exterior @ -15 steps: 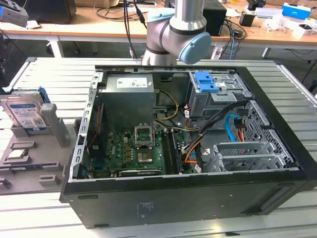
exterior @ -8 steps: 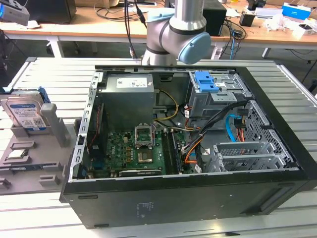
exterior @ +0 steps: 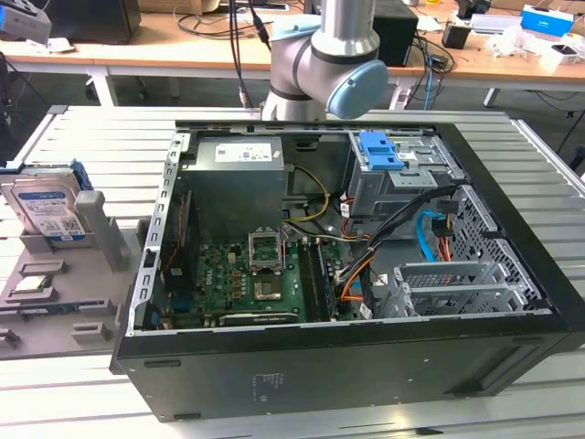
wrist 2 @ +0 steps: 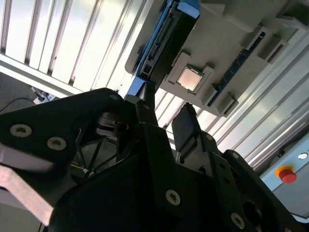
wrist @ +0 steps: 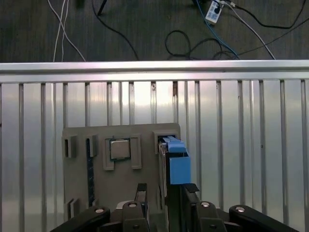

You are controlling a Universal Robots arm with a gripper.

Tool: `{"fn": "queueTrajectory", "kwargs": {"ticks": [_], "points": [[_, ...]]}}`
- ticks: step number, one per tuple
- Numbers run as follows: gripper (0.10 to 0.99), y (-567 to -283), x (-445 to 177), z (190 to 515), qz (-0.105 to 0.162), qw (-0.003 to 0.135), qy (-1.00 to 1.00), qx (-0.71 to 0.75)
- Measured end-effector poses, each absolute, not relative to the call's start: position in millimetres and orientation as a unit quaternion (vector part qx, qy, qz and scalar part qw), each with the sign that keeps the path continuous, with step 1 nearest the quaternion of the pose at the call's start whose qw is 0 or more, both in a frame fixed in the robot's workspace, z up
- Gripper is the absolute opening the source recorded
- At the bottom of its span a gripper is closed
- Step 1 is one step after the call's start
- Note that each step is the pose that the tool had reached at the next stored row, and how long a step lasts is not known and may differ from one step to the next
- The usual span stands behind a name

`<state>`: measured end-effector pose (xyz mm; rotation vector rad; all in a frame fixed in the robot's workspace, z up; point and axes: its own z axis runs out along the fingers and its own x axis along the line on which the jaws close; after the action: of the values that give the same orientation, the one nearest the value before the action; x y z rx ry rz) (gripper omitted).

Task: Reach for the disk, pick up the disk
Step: 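Pick up the disk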

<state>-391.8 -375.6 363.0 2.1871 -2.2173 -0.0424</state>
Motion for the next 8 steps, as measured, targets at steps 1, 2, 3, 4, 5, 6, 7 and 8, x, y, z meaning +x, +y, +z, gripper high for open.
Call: {"fn": "queueTrajectory", "kwargs": {"ticks": [1,2,3,4,5,6,7,8], "points": [[0.420,-375.3,-392.8,362.8,-0.014,0.013,-0.712,0.702],[0.420,-375.1,-393.7,362.5,-0.014,0.013,-0.712,0.702],[0.420,-374.9,-394.6,362.1,-0.014,0.013,-0.712,0.702],[0.420,-374.7,-395.2,361.6,-0.014,0.013,-0.712,0.702],[0.420,-374.6,-395.6,361.2,-0.014,0.013,-0.712,0.702],[0.420,-374.5,-396.0,359.1,-0.014,0.013,-0.712,0.702],[0.420,-374.4,-396.1,357.2,-0.014,0.013,-0.712,0.702],[0.420,-374.4,-396.1,355.3,-0.014,0.013,-0.712,0.702]]}}
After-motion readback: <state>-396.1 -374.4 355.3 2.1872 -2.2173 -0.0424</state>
